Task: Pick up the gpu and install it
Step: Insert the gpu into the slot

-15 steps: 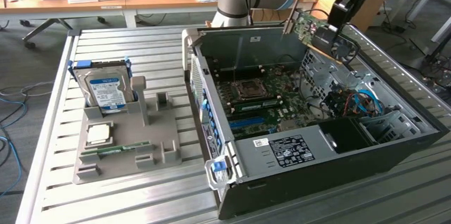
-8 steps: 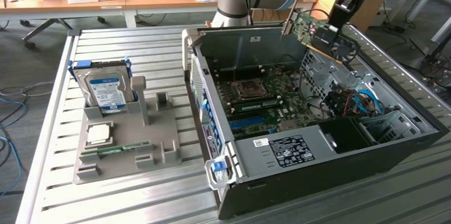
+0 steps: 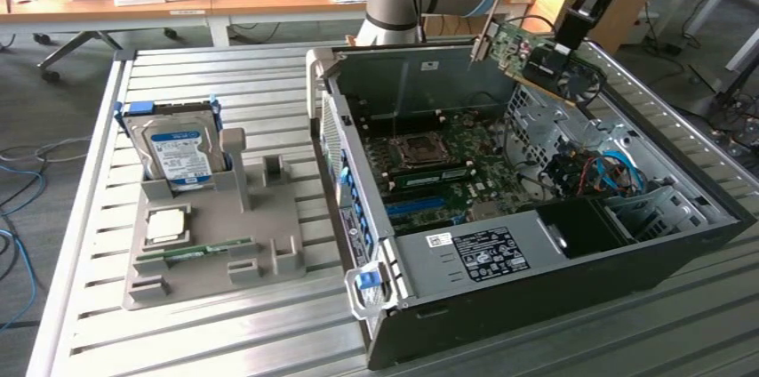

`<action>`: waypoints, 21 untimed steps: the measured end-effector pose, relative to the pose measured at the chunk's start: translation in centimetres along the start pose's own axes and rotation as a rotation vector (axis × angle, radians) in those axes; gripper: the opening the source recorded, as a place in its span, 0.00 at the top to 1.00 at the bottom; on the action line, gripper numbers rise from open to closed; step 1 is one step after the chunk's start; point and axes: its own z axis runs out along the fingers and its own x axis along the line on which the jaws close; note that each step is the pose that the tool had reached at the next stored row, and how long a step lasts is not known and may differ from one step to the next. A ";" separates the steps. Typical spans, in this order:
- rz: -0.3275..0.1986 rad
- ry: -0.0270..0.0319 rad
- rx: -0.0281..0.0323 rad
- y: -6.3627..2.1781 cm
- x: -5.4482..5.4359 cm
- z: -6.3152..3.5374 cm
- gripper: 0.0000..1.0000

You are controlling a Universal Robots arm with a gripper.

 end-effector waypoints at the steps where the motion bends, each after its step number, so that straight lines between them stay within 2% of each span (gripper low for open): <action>1: -0.011 0.0008 -0.0002 0.00 0.0 0.00 0.73; 12: -0.129 0.0097 -0.0033 0.00 0.0 0.00 0.73; 21: -0.279 0.0210 -0.0072 0.00 0.0 0.00 0.73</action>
